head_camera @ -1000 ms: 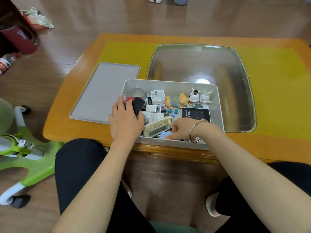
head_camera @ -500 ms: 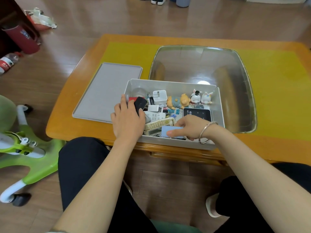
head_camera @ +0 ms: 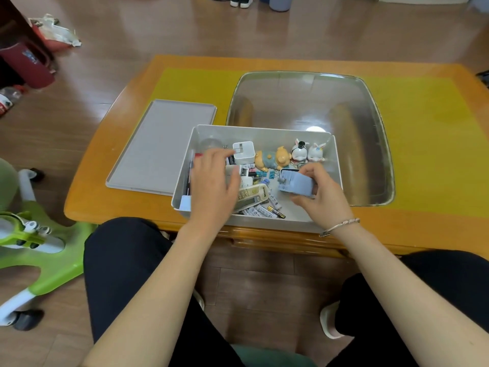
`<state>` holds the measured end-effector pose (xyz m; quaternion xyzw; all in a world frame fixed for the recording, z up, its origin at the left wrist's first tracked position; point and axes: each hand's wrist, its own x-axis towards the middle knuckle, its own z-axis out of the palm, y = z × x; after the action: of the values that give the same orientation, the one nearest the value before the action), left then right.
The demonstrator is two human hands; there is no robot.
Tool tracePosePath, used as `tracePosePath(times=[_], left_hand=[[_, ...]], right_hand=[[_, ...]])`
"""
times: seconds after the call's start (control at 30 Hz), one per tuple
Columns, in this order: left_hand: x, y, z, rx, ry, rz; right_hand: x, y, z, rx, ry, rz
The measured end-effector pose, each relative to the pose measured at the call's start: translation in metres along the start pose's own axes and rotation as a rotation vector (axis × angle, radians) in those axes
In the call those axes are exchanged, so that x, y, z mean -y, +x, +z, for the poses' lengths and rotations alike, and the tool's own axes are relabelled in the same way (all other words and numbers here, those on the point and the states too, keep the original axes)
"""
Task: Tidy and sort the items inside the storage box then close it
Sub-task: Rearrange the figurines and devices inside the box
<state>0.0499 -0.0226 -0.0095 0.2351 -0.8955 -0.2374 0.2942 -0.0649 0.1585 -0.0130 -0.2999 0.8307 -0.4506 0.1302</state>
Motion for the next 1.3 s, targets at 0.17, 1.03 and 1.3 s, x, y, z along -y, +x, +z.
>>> tracePosePath(times=[0.17, 1.03, 1.3], left_hand=[[-0.037, -0.007, 0.024, 0.478, -0.371, -0.055], [-0.039, 0.003, 0.050, 0.429, -0.664, -0.365], [-0.038, 0.002, 0.051, 0.390, -0.570, -0.370]], right_hand=[[-0.003, -0.003, 0.006, -0.145, -0.007, -0.078], [-0.020, -0.002, 0.005, -0.300, -0.193, -0.265], [-0.021, -0.002, 0.009, -0.333, -0.207, -0.237]])
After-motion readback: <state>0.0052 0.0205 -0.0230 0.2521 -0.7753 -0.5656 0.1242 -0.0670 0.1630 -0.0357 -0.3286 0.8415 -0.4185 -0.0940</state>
